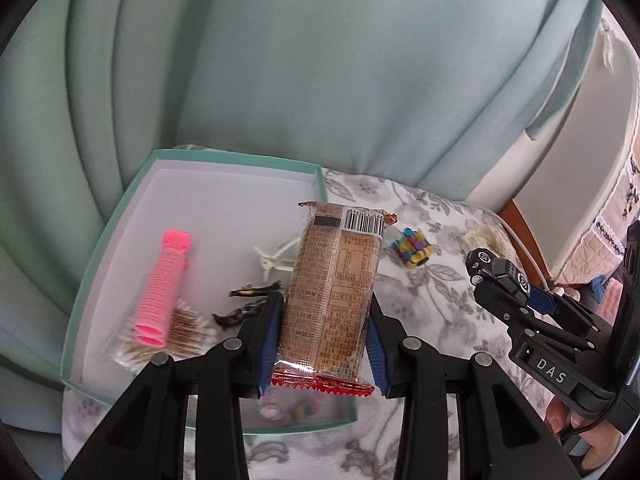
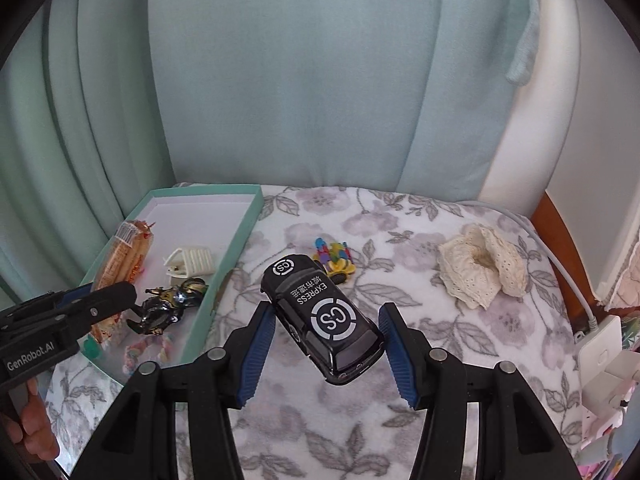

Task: Organize objects
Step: 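Lift the snack bar with the left tool while the right tool lifts the toy car, then carry the snack bar over the tray with the left tool while the right tool carries the car, then open the left tool to drop the snack bar while the right tool releases the car, then withdraw both open tools up from the tray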

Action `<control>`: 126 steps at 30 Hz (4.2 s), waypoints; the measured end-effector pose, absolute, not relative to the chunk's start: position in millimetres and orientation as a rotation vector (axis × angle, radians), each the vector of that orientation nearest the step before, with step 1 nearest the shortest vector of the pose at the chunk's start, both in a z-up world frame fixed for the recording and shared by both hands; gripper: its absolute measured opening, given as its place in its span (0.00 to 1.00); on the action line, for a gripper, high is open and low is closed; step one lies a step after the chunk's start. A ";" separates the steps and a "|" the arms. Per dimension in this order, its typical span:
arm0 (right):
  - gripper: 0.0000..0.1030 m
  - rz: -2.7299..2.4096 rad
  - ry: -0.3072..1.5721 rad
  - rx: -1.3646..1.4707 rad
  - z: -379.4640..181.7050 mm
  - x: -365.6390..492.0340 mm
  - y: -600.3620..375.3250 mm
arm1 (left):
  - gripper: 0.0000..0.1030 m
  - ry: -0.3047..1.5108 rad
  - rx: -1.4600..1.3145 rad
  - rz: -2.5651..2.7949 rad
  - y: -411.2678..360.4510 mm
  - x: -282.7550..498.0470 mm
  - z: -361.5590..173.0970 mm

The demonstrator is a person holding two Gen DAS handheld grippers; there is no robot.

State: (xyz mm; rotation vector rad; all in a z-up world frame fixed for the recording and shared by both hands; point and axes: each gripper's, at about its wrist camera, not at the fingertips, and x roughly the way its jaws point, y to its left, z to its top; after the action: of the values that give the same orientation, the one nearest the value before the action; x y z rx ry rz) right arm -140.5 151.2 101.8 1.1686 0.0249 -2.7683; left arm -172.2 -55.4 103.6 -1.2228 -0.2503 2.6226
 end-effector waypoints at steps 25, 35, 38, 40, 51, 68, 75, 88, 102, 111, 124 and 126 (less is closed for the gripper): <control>0.55 -2.593 0.199 1.118 98.3 -152.8 20.4 | 0.39 -0.430 -1.322 2.770 -184.1 -167.7 78.1; 0.55 -2.544 0.223 1.136 86.8 -168.8 -4.9 | 0.39 -0.387 -1.376 2.742 -180.1 -189.7 60.8; 0.55 -2.533 0.226 1.139 83.0 -173.9 -10.3 | 0.39 -0.367 -1.386 2.734 -177.5 -196.0 57.6; 0.55 -2.529 0.222 1.148 80.6 -177.8 -12.2 | 0.39 -0.360 -1.393 2.728 -178.4 -198.7 56.0; 0.55 -2.509 0.220 1.173 71.1 -187.7 -18.5 | 0.38 -0.333 -1.420 2.714 -172.7 -213.1 51.5; 0.63 -2.513 0.213 1.196 69.5 -188.4 -12.7 | 0.49 -0.317 -1.474 2.709 -169.6 -215.3 48.4; 0.63 -2.530 0.203 1.180 77.0 -181.5 -6.4 | 0.50 -0.318 -1.452 2.727 -170.2 -206.0 58.9; 0.73 -2.554 0.187 1.191 78.2 -158.9 13.7 | 0.60 -0.325 -1.379 2.744 -158.3 -187.6 75.9; 0.99 -2.596 0.163 1.189 78.0 -133.3 38.6 | 0.80 -0.302 -1.350 2.774 -149.0 -165.2 85.5; 1.00 -2.611 0.156 1.172 80.8 -121.2 47.4 | 0.92 -0.282 -1.353 2.791 -145.2 -152.1 84.4; 1.00 -2.624 0.111 1.171 84.3 -107.0 69.4 | 0.92 -0.244 -1.342 2.807 -128.8 -135.1 90.8; 1.00 -2.628 0.099 1.172 85.2 -105.1 74.9 | 0.92 -0.237 -1.337 2.807 -124.6 -133.5 91.7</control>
State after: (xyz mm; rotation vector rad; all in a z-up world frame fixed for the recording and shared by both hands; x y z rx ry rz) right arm -105.1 74.9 85.2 1.1715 0.0986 -2.6277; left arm -133.5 -124.6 91.7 -1.3366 -0.2373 2.8066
